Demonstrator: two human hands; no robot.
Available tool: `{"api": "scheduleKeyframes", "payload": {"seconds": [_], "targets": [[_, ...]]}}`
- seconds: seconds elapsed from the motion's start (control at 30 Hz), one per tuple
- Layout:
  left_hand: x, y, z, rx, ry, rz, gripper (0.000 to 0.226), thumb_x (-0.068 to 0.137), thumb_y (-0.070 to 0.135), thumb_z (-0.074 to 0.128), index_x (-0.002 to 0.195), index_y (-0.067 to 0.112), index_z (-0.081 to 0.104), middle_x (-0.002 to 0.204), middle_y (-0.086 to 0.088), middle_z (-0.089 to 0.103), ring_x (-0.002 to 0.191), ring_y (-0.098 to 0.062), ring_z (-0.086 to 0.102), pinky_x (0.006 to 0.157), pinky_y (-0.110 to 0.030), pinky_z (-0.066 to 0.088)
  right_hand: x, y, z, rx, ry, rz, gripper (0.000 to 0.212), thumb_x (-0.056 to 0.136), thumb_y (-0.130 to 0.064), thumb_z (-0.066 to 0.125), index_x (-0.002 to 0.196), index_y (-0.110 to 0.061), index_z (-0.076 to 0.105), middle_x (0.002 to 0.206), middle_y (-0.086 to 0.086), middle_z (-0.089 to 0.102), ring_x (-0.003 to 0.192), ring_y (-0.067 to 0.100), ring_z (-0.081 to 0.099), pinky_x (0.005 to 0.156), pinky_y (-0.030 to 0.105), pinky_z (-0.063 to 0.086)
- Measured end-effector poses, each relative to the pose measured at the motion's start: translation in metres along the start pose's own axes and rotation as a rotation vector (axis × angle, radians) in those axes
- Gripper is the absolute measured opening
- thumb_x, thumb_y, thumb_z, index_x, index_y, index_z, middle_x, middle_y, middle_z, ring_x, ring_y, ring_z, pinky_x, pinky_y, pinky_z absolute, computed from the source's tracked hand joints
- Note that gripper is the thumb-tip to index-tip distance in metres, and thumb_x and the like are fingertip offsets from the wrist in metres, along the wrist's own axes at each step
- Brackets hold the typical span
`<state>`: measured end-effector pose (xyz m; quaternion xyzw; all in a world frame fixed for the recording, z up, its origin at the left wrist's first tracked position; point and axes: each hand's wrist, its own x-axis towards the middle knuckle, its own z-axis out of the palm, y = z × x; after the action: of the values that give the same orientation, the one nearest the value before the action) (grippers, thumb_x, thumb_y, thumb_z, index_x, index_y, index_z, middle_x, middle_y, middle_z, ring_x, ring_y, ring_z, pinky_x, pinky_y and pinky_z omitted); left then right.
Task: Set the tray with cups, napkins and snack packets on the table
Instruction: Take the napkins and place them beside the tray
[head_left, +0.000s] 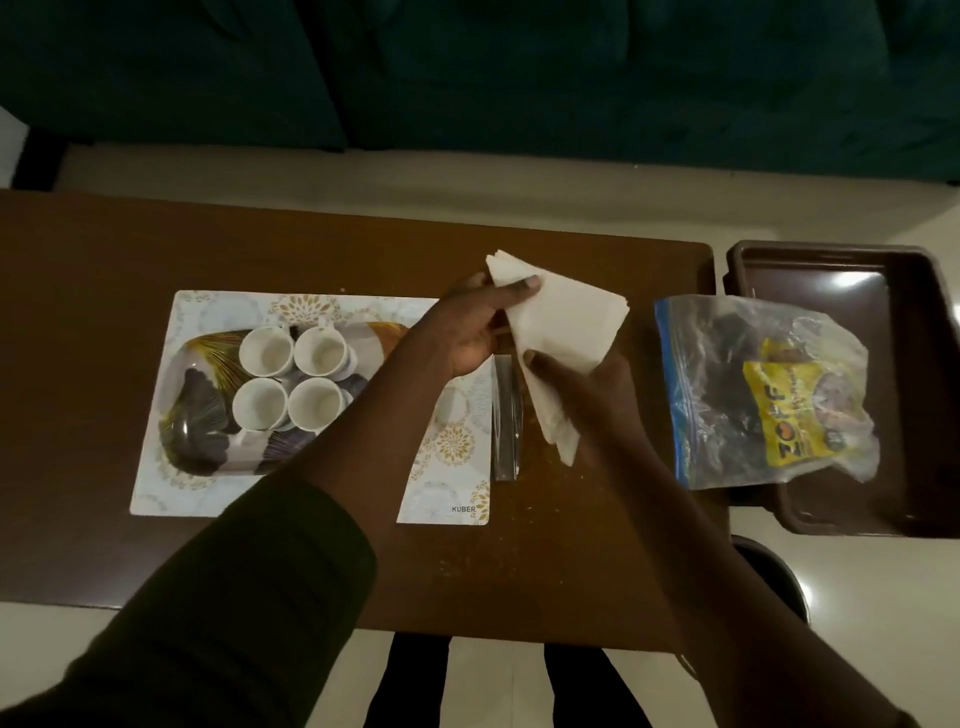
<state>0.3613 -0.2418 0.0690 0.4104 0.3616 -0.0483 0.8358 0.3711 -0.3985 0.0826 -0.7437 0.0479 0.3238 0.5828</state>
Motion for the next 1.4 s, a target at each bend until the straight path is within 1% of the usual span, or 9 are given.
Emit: {"api": "scheduleKeyframes", "payload": {"seconds": [0.1,0.23,0.47,0.67,0.83,0.97,1.1,1.2,1.4], "targets": [[0.0,-0.004,0.004,-0.167,0.088,-0.026,0.017,0.091,0.012,0.063,0.108,0.01,0.06,0.1,-0.007,0.069,0.092,-0.023,0.066,0.07,-0.038,0.058,-0.01,0.007,0.01,-0.036,-0.048,0.046,0.066,0.067,-0.035,0.083,0.123,-0.014,0.056,0.104,0.0,0.071,0.085,0.014,0.072,0.066,0.029,0.059],[-0.003,-0.016,0.019,-0.296,0.13,-0.066,0.045,0.09,0.022,0.066,0.131,0.01,0.051,0.112,-0.01,0.066,0.099,-0.027,0.063,0.077,-0.042,0.055,-0.022,0.022,0.018,-0.011,-0.076,0.083,0.045,0.083,-0.01,0.073,0.122,-0.003,0.052,0.085,0.008,0.072,0.064,0.016,0.074,0.061,0.03,0.061],[-0.004,-0.021,0.015,-0.424,-0.14,0.051,0.029,0.09,-0.001,0.057,0.109,0.02,0.054,0.116,-0.01,0.063,0.107,-0.032,0.063,0.099,-0.05,0.048,-0.027,0.023,0.009,0.095,-0.134,0.1,0.052,0.082,-0.024,0.073,0.127,-0.019,0.047,0.108,0.002,0.068,0.084,0.015,0.074,0.071,0.027,0.061],[-0.001,-0.01,0.015,-0.476,-0.197,0.119,0.034,0.092,0.002,0.055,0.117,0.025,0.055,0.119,-0.01,0.065,0.114,-0.032,0.063,0.096,-0.05,0.051,-0.029,0.022,0.006,0.191,-0.169,0.044,0.02,0.095,-0.014,0.057,0.115,-0.012,0.06,0.107,0.008,0.072,0.098,0.023,0.071,0.09,0.04,0.056],[0.001,-0.009,0.02,-0.357,-0.239,0.04,0.013,0.093,0.004,0.056,0.086,0.014,0.058,0.087,-0.003,0.066,0.094,-0.024,0.072,0.091,-0.045,0.056,-0.027,0.016,-0.001,0.242,-0.051,0.068,0.032,0.089,-0.035,0.065,0.118,-0.028,0.055,0.107,-0.014,0.067,0.085,-0.005,0.068,0.063,0.013,0.055],[0.0,-0.02,0.024,-0.363,-0.134,0.067,0.03,0.09,-0.004,0.056,0.113,0.014,0.05,0.094,-0.01,0.067,0.083,-0.027,0.073,0.077,-0.04,0.061,-0.031,0.014,-0.003,0.009,0.106,-0.032,0.039,0.092,-0.029,0.062,0.128,-0.015,0.056,0.118,-0.002,0.067,0.098,0.011,0.066,0.081,0.028,0.057],[0.0,-0.026,0.021,-0.124,0.004,-0.004,0.064,0.086,0.009,0.07,0.139,0.018,0.035,0.121,-0.013,0.062,0.103,-0.027,0.064,0.083,-0.039,0.057,-0.034,0.022,-0.004,-0.111,0.257,-0.126,0.041,0.085,-0.023,0.069,0.123,-0.011,0.06,0.11,-0.003,0.067,0.09,0.006,0.065,0.073,0.017,0.055],[-0.001,-0.024,0.005,0.158,0.024,-0.065,0.073,0.083,0.012,0.073,0.144,0.022,0.035,0.118,-0.004,0.057,0.102,-0.021,0.06,0.074,-0.031,0.059,-0.039,0.032,0.002,-0.162,0.321,-0.195,0.042,0.083,-0.019,0.071,0.123,-0.012,0.059,0.11,-0.005,0.068,0.097,0.009,0.066,0.082,0.027,0.058],[0.003,-0.027,-0.017,0.324,0.044,-0.08,0.062,0.088,-0.007,0.058,0.14,0.022,0.043,0.133,-0.017,0.056,0.119,-0.032,0.057,0.091,-0.041,0.054,-0.036,0.054,0.023,-0.351,0.353,-0.368,0.04,0.081,-0.015,0.074,0.119,-0.009,0.06,0.11,0.005,0.069,0.093,0.006,0.058,0.082,0.021,0.052]]}}
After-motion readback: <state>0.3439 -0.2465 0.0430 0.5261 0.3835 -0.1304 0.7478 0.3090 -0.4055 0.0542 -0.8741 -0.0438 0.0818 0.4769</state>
